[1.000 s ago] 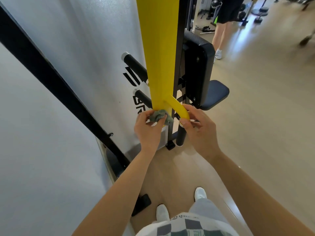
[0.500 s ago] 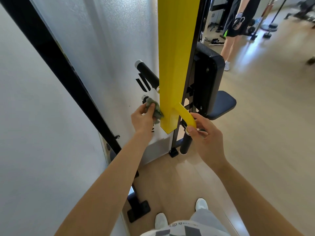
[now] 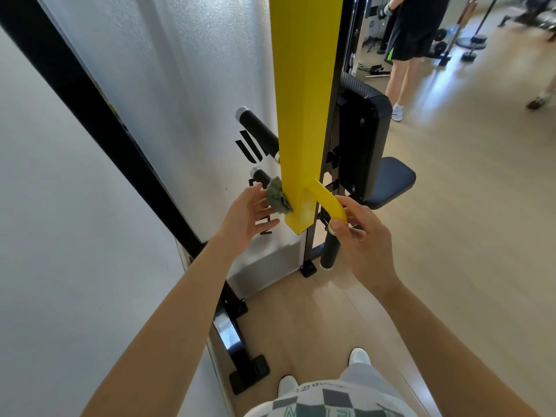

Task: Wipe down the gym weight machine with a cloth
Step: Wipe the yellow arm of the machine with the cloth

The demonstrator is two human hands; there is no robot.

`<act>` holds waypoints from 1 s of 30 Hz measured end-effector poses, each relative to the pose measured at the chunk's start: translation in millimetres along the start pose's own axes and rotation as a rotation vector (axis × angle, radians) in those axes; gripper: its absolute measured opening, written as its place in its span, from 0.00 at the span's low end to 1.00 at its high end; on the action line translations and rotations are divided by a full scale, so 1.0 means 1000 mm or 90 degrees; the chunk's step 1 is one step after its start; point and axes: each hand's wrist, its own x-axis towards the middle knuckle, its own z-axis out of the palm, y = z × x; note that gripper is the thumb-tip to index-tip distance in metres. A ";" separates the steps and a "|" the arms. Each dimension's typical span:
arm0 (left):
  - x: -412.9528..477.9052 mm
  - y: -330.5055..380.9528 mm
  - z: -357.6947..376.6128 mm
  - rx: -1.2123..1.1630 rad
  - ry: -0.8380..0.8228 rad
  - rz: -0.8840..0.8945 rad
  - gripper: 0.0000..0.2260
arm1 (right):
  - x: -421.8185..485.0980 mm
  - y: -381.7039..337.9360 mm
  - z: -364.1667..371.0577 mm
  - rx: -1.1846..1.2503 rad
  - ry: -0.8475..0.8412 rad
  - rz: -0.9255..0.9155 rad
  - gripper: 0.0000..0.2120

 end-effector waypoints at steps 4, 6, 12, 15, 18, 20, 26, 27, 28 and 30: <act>0.001 0.016 -0.002 -0.022 -0.040 0.042 0.23 | 0.002 -0.005 0.000 -0.003 -0.006 -0.006 0.19; 0.000 0.028 0.004 -0.041 -0.040 0.082 0.23 | 0.006 -0.005 0.000 0.002 -0.021 0.008 0.18; 0.000 0.021 0.007 -0.022 0.002 0.132 0.13 | 0.024 -0.012 0.015 0.001 -0.052 0.051 0.20; 0.002 0.010 0.007 -0.007 0.042 0.103 0.14 | 0.029 -0.016 0.026 -0.021 -0.089 0.057 0.17; 0.002 0.001 0.008 0.038 0.057 0.071 0.12 | 0.029 -0.018 0.031 0.012 -0.099 0.070 0.13; -0.002 -0.001 0.009 0.058 0.057 0.075 0.11 | 0.026 -0.017 0.031 0.014 -0.092 0.045 0.14; -0.019 0.017 0.014 0.028 0.093 0.209 0.10 | 0.020 -0.013 0.032 0.025 -0.081 0.015 0.14; -0.023 0.020 0.016 0.026 0.104 0.231 0.10 | 0.020 -0.013 0.033 0.023 -0.080 0.016 0.14; -0.027 0.024 0.017 0.025 0.115 0.248 0.10 | 0.021 -0.014 0.033 0.019 -0.075 0.020 0.14; -0.036 0.031 0.022 0.026 0.130 0.278 0.09 | 0.027 -0.017 0.033 0.010 -0.053 0.036 0.15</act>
